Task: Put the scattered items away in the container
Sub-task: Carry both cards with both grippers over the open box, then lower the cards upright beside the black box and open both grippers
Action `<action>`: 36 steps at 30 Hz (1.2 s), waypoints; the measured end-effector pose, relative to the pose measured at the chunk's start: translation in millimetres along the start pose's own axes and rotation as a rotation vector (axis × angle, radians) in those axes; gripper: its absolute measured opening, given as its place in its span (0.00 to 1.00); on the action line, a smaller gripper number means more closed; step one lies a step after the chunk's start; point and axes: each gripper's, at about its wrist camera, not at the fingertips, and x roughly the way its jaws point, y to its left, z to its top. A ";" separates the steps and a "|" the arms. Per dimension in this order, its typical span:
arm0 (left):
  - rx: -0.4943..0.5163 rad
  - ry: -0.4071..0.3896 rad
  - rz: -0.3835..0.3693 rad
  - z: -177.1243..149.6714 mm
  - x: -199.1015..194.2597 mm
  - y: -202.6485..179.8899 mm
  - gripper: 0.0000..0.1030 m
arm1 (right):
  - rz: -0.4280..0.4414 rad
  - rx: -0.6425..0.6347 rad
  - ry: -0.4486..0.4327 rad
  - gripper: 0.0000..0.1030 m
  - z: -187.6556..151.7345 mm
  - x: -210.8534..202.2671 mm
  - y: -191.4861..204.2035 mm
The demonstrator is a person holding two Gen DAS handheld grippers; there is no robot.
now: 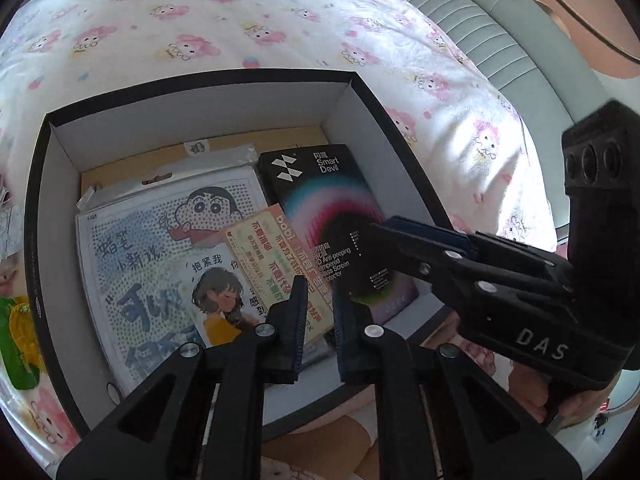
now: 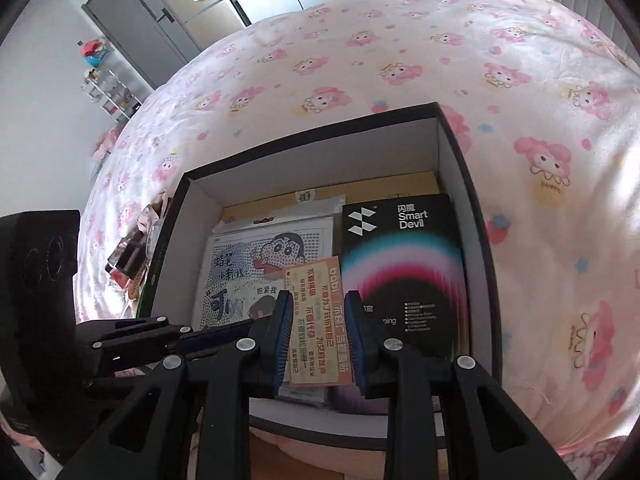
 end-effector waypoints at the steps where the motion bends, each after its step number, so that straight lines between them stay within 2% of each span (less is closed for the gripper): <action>1: -0.006 -0.003 0.014 1.9 -0.2 4.6 0.09 | 0.014 0.022 -0.007 0.23 -4.4 -3.3 -7.4; 5: -0.056 -0.010 0.168 9.2 0.5 33.7 0.14 | 0.024 0.072 0.023 0.23 -25.2 -1.8 -19.9; 7: -0.100 0.005 0.205 6.8 4.2 46.5 0.19 | 0.046 0.065 0.038 0.23 -31.8 1.8 -18.5; 12: -0.157 0.057 0.246 -11.3 12.8 58.7 0.41 | 0.007 0.023 0.026 0.23 -27.5 3.5 -7.5; 15: -0.151 0.092 0.274 -17.8 18.2 62.3 0.42 | -0.013 0.021 0.029 0.23 -22.5 10.9 -8.1; 20: -0.166 0.096 0.255 -21.9 19.6 67.4 0.44 | 0.010 0.017 0.045 0.23 -17.9 21.1 -12.7; 24: -0.190 0.089 0.097 -23.8 18.5 69.3 0.43 | 0.027 0.050 0.049 0.23 -17.8 23.8 -18.9; 26: -0.192 0.072 0.034 -26.5 14.4 67.7 0.43 | 0.068 0.056 0.027 0.23 -19.1 18.2 -18.6; 28: -0.202 0.030 0.072 -28.9 4.2 69.0 0.42 | 0.063 0.036 0.005 0.24 -19.0 11.7 -15.7; 30: -0.219 -0.003 0.131 -30.3 -4.5 72.9 0.28 | 0.036 0.017 -0.016 0.24 -18.2 10.3 -14.7; 33: -0.238 0.034 0.157 -32.0 0.7 77.7 0.25 | -0.011 0.025 -0.003 0.24 -20.0 17.0 -18.5; 36: -0.226 0.050 0.150 -31.6 13.1 72.4 0.25 | -0.008 0.035 0.012 0.24 -21.2 22.4 -20.7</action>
